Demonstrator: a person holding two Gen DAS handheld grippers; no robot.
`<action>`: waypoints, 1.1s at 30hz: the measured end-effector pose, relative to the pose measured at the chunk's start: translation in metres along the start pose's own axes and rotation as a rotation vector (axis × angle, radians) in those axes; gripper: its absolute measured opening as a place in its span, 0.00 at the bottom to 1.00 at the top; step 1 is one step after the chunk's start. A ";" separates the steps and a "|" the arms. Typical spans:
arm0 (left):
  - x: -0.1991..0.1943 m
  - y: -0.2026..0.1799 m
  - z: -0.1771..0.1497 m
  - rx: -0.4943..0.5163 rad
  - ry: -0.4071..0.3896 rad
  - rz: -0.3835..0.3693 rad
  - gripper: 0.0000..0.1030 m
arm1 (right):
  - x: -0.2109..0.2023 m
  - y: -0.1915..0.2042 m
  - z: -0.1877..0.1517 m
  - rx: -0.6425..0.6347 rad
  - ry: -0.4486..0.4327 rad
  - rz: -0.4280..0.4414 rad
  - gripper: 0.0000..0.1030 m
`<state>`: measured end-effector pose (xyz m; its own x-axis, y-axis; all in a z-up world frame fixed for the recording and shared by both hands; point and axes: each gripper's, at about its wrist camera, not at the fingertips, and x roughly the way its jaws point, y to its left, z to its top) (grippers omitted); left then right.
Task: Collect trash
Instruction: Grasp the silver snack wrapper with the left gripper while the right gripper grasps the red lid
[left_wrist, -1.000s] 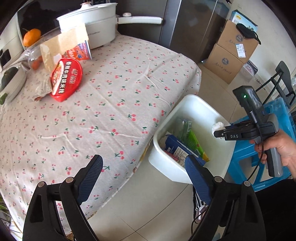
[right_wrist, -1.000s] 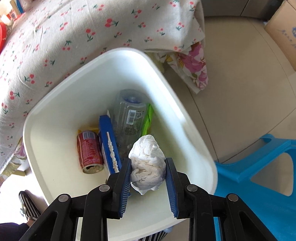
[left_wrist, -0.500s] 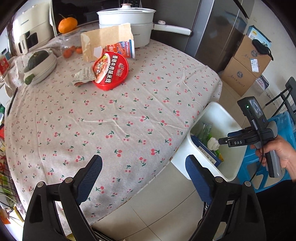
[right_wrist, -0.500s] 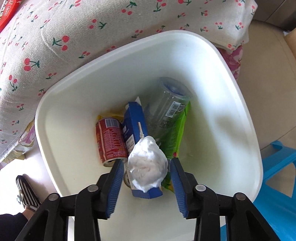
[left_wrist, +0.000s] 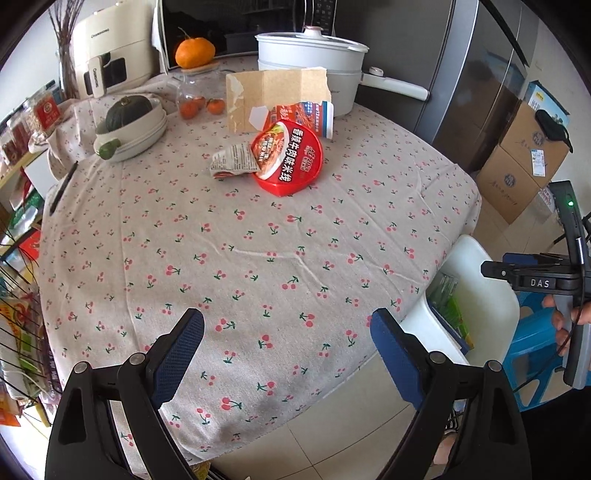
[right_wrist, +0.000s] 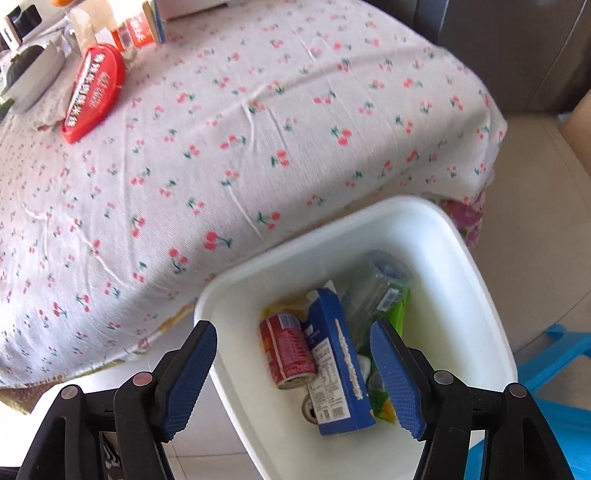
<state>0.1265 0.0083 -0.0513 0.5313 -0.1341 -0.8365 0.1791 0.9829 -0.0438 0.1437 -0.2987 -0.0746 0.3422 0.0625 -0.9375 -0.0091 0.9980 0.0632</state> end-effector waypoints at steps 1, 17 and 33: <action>0.001 0.002 0.002 -0.003 -0.011 0.017 0.90 | -0.005 0.004 0.002 -0.001 -0.026 0.005 0.73; 0.070 0.002 0.059 -0.022 -0.037 0.014 0.90 | -0.004 0.026 0.036 0.053 -0.107 0.034 0.75; 0.138 0.082 0.128 -0.187 -0.085 -0.060 0.88 | 0.042 0.034 0.081 -0.104 -0.062 0.062 0.75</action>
<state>0.3206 0.0540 -0.1007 0.5934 -0.1959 -0.7807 0.0600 0.9780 -0.1998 0.2336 -0.2636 -0.0838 0.3953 0.1267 -0.9098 -0.1288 0.9883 0.0817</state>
